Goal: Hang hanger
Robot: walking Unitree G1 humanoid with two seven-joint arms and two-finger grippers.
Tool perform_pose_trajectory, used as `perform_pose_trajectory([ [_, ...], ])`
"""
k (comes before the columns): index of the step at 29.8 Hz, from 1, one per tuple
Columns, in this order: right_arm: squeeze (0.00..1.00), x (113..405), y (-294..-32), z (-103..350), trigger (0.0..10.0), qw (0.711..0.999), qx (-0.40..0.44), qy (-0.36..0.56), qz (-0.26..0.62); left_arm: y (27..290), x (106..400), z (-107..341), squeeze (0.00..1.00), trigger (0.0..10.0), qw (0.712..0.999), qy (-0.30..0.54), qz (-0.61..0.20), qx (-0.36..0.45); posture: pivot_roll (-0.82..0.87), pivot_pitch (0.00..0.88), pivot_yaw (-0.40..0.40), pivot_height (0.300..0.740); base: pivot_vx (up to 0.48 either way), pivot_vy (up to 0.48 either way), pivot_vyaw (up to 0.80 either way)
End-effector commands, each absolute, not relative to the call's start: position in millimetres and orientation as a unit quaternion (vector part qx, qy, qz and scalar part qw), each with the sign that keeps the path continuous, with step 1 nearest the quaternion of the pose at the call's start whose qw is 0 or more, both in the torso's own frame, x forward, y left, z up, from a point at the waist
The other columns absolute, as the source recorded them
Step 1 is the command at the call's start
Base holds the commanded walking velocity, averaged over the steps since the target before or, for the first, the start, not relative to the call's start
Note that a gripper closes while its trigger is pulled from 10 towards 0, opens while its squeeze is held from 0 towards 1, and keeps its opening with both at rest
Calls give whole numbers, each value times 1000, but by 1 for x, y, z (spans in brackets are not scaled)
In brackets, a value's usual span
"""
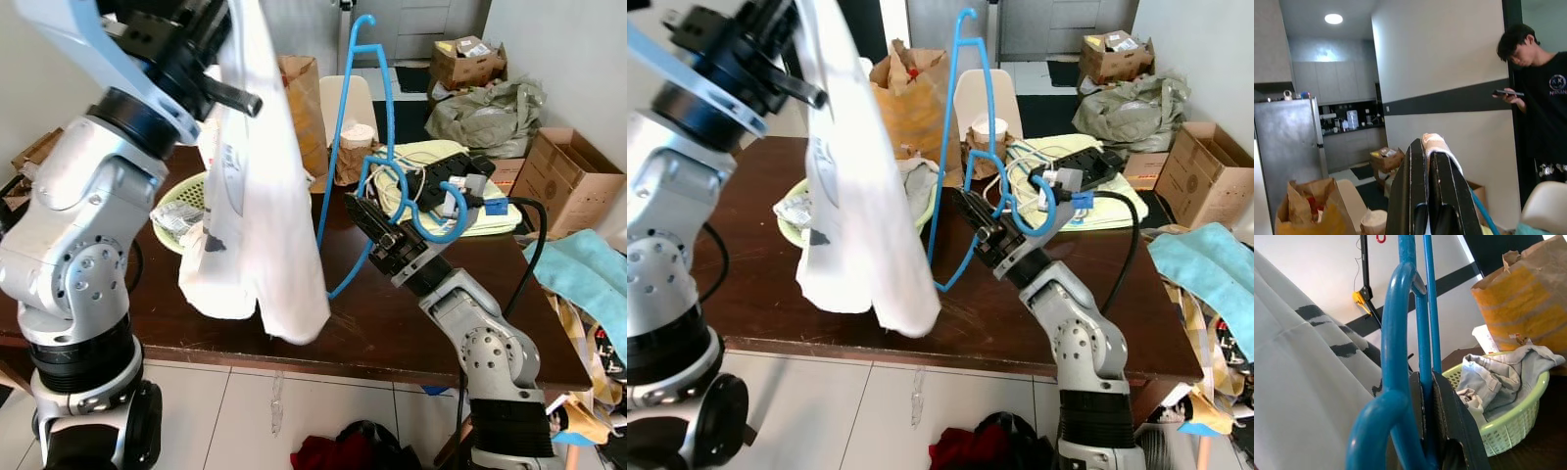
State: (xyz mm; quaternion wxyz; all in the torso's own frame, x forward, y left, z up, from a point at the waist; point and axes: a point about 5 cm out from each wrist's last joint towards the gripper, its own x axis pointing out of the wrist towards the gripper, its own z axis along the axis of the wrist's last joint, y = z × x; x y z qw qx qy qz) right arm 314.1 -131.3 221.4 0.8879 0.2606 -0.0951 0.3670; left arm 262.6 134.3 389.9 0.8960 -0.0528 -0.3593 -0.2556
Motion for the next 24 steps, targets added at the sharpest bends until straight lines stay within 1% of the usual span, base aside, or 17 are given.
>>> perform_pose_trajectory([
  [1,0,314,-129,222,10000,887,259,-91,371,133,264,384,0,10000,897,-346,-267,-60,-97,0,61,736,-375,0,0],
  [8,0,315,-132,216,10000,900,230,-78,362,126,267,375,0,10000,898,-327,-286,-64,-100,0,65,736,-375,0,0],
  [13,0,315,-133,215,10000,903,225,-76,360,125,267,375,0,10000,898,-325,-290,-64,-100,0,65,736,-375,0,0],
  [17,0,317,-135,210,10000,914,200,-63,347,120,269,371,0,10000,895,-317,-307,-69,-105,0,71,736,-376,0,0],
  [24,0,317,-136,210,10000,916,199,-64,343,115,270,368,0,10000,891,-314,-318,-76,-110,0,73,736,-376,0,0],
])
